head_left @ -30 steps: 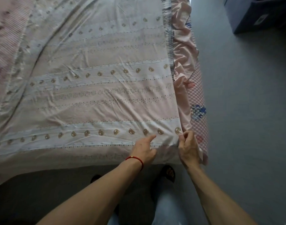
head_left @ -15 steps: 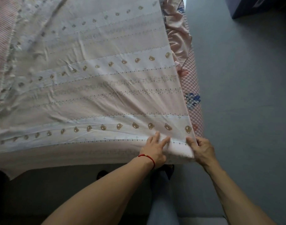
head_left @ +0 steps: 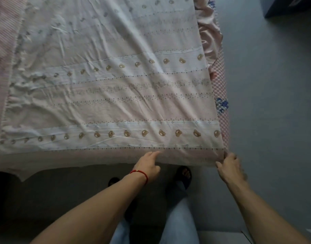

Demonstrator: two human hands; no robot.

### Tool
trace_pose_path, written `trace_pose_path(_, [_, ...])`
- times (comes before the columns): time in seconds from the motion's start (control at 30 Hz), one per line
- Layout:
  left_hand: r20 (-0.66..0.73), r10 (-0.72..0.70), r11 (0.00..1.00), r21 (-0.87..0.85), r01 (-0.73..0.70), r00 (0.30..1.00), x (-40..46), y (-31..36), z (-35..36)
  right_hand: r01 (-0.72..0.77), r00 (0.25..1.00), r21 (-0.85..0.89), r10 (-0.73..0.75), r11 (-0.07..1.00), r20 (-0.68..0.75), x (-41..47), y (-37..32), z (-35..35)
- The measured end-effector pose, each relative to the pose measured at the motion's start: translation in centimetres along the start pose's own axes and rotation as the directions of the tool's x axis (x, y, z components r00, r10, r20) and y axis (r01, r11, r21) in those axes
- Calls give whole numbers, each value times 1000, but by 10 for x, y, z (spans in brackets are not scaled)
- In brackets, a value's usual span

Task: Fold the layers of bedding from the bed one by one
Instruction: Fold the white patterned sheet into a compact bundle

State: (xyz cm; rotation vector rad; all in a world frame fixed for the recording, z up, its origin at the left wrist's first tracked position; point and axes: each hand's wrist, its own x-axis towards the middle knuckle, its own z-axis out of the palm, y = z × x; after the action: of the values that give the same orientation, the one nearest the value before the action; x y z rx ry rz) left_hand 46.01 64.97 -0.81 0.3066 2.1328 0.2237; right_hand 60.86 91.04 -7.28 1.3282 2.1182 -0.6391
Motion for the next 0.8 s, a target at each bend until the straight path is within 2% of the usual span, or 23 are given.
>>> trace_pose_path(0.07, [-55,-62,997,-58,59,997,-13,-21,-16,157,977,-23,-159,987,-141,-27,-23,2])
trace_pose_path(0.1, [-74,-75,994,-81,69,994,-20,-31,-25,288,947,-97,-298,953,-122,-33,-33,5])
trace_pose_path(0.17, [-112,-95,991,-109,83,989,-35,-56,-45,457,889,-278,-447,845,101,-41,-63,5])
trace_pose_path(0.2, [-131,-106,989,-112,92,986,-41,-68,-54,460,885,-326,-398,826,242,-45,-80,0])
trace_pose_path(0.27, [-187,-131,985,-135,107,974,-55,-97,-82,412,896,-378,-293,829,334,-59,-125,-9])
trace_pose_path(0.33, [-241,-148,978,-178,106,959,-65,-128,-112,440,894,-370,-363,818,262,-81,-173,-14])
trace_pose_path(0.53, [-350,-188,941,-331,66,918,-92,-238,-198,669,740,-190,-618,719,266,-187,-338,0])
trace_pose_path(0.7, [-326,-136,916,-401,-6,935,-114,-358,-240,704,702,-125,-660,699,266,-276,-454,47])
trace_pose_path(0.8, [-280,-158,909,-415,29,947,-124,-432,-257,702,698,-107,-650,704,301,-323,-502,84])
